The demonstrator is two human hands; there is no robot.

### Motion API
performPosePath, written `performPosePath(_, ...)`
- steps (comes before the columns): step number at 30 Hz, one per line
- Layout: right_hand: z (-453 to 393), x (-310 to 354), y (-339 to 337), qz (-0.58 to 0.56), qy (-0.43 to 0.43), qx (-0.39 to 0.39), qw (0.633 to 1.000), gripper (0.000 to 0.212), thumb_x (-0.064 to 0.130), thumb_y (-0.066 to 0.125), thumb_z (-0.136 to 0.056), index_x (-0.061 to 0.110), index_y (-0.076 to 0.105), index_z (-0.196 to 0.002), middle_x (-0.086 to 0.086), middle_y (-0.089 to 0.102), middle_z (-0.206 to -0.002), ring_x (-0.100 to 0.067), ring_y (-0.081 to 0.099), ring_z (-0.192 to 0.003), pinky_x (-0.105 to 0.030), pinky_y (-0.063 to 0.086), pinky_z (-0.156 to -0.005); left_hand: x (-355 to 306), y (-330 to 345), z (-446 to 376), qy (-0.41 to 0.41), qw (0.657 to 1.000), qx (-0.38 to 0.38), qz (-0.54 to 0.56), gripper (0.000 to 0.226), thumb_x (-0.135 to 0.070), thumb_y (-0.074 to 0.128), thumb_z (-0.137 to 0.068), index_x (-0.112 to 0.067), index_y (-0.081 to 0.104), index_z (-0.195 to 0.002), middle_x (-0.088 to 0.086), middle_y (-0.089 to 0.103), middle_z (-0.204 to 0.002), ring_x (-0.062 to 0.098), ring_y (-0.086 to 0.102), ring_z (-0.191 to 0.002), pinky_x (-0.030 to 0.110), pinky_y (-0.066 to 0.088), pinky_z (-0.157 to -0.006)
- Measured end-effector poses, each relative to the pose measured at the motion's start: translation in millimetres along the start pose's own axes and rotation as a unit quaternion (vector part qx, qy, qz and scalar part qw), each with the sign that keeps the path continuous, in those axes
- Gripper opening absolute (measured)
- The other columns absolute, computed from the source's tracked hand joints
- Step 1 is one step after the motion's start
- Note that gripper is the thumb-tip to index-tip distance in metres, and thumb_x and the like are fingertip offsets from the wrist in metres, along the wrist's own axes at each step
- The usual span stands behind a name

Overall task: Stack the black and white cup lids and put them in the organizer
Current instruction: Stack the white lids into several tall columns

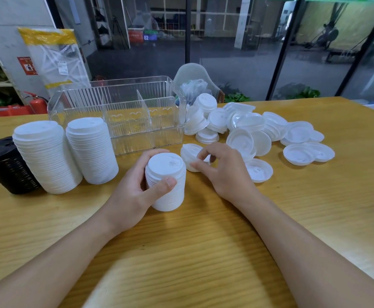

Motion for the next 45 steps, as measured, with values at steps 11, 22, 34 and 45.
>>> performPosePath(11, 1, 10, -10, -0.406, 0.102, 0.086, 0.904, 0.072, -0.001, 0.078, -0.095, 0.020, 0.047, -0.157, -0.017, 0.068, -0.086, -0.028, 0.065, -0.081, -0.039, 0.058, -0.086, 2, -2, 1, -0.001, 1.000, 0.014, 0.021, 0.068, -0.050, 0.078, -0.087, -0.025, 0.057, -0.146, -0.004, 0.071, -0.135, 0.017, 0.068, -0.124, 0.025, 0.055, -0.099)
performPosePath(22, 5, 12, -10, -0.278, 0.098, 0.088, 0.951, 0.061, 0.013, 0.095, -0.082, 0.028, 0.072, -0.136, 0.004, 0.077, -0.128, -0.027, 0.069, -0.118, -0.052, 0.057, -0.108, 5, -3, 1, 0.005, 0.999, 0.030, 0.015, 0.072, -0.049, 0.079, -0.086, -0.027, 0.056, -0.150, -0.006, 0.068, -0.144, 0.019, 0.066, -0.133, 0.031, 0.057, -0.103)
performPosePath(34, 20, 44, -1, -0.368, 0.038, 0.197, 0.908, 0.049, 0.007, 0.079, -0.096, 0.012, 0.067, -0.143, -0.003, 0.071, -0.141, -0.025, 0.068, -0.132, -0.048, 0.054, -0.113, 8, 3, -3, -0.019, 1.000, 0.021, 0.008, 0.089, -0.076, 0.085, -0.078, -0.033, 0.055, -0.150, -0.006, 0.071, -0.142, 0.018, 0.068, -0.132, 0.039, 0.055, -0.107)
performPosePath(45, 21, 47, 1, -0.198, -0.011, 0.193, 0.961, 0.053, 0.029, 0.077, -0.102, 0.032, 0.061, -0.152, 0.014, 0.065, -0.147, -0.011, 0.055, -0.142, -0.052, 0.045, -0.117, 8, 3, -4, -0.030, 0.998, 0.025, 0.045, 0.097, -0.073, 0.093, -0.069, -0.028, 0.058, -0.148, -0.002, 0.073, -0.141, 0.020, 0.069, -0.133, 0.034, 0.056, -0.106)
Point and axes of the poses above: each hand's wrist, its own z-axis away from the middle knuckle, its own y-axis out of the palm, x = y × z, the point moved 4 cm from there along -z, towards the middle knuckle
